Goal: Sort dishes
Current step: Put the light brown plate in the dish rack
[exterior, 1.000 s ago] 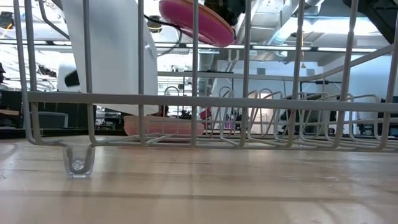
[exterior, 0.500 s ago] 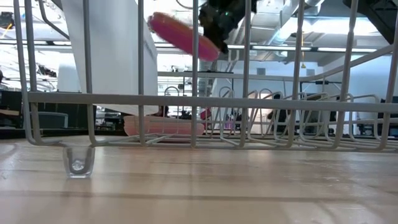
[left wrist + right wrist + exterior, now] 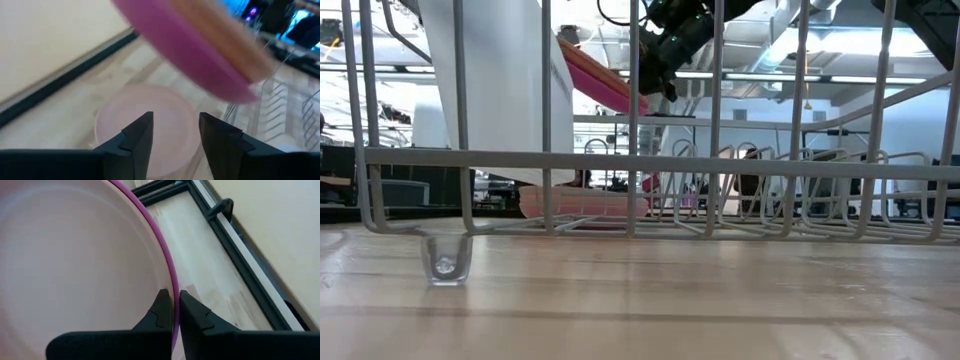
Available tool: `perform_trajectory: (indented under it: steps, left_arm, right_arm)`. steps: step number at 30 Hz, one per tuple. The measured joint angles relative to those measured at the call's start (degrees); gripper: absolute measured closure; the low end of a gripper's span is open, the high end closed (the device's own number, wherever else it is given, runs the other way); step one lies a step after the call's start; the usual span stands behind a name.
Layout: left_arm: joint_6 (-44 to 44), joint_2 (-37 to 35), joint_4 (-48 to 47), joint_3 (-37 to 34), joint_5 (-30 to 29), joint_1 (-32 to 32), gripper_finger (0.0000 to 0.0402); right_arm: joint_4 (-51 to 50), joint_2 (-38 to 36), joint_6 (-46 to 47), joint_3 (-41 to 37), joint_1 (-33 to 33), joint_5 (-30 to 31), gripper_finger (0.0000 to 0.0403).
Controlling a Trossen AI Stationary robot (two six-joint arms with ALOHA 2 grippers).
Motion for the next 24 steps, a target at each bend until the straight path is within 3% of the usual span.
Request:
perform_trajectory:
  steps: [5,10,24]
  left_arm:
    - [-2.5,0.0,9.1,-4.5,0.2,0.0,0.0202]
    - [-6.7,-0.1,15.6,-7.5,5.0,-0.1,0.0179]
    - [-7.8,3.1,18.7,-8.1,-1.7,-0.1,0.0176]
  right_arm:
    - [0.0,0.0,0.0,0.0,0.1,2.7,0.0391]
    - [0.0,0.0,-0.1,0.0,0.4,4.7,0.0391]
    - [0.5,0.0,-0.7,0.0,1.6,5.0,0.0390]
